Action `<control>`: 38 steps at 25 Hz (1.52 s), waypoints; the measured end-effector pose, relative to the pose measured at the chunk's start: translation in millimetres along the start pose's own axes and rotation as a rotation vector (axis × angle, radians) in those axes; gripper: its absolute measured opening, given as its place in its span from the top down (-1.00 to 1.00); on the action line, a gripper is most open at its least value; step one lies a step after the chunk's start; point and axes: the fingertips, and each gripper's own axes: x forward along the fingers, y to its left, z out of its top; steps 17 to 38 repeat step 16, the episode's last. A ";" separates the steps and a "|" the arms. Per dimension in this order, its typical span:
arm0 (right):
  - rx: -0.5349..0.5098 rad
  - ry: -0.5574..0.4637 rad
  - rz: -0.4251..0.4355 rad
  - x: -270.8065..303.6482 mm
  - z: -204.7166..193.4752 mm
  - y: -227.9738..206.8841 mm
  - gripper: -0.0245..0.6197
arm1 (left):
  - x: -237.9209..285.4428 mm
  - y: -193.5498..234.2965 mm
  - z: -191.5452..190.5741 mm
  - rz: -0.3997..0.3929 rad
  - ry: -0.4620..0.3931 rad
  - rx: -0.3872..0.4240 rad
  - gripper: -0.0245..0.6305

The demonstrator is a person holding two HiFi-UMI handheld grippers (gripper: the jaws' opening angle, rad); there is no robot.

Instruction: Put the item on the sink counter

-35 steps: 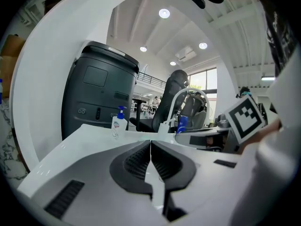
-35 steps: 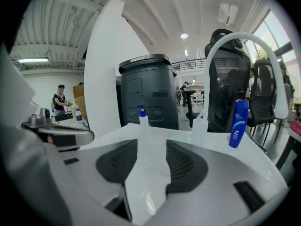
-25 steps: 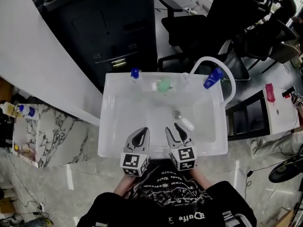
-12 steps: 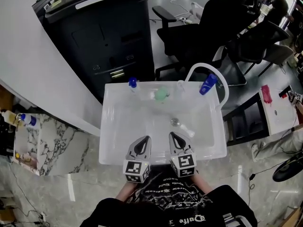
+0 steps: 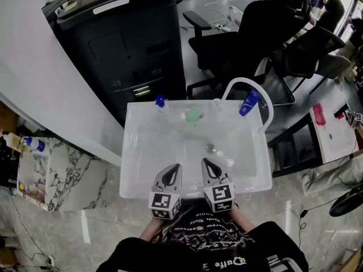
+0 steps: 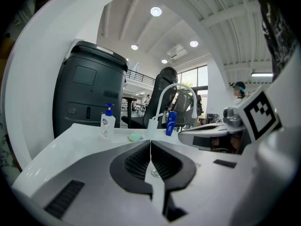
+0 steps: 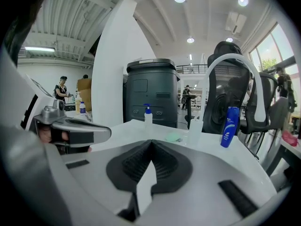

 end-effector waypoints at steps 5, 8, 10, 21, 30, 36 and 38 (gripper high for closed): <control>-0.002 0.007 0.004 3.5 -4.2 0.8 0.93 | 0.7 2.6 -1.5 0.004 0.011 0.002 0.90; 0.003 0.018 0.014 5.8 -8.7 2.2 0.93 | 1.5 3.6 -2.4 0.005 0.013 0.005 0.90; 0.002 0.021 0.022 7.2 -8.8 3.8 0.93 | 2.1 4.3 -2.5 0.005 0.014 0.007 0.90; -0.003 0.024 0.030 10.7 -5.8 6.8 0.93 | 2.6 7.2 -0.4 0.006 0.019 0.014 0.90; -0.003 0.024 0.030 10.7 -5.8 6.8 0.93 | 2.6 7.2 -0.4 0.006 0.019 0.014 0.90; -0.003 0.024 0.030 10.7 -5.8 6.8 0.93 | 2.6 7.2 -0.4 0.006 0.019 0.014 0.90; -0.003 0.024 0.030 10.7 -5.8 6.8 0.93 | 2.6 7.2 -0.4 0.006 0.019 0.014 0.90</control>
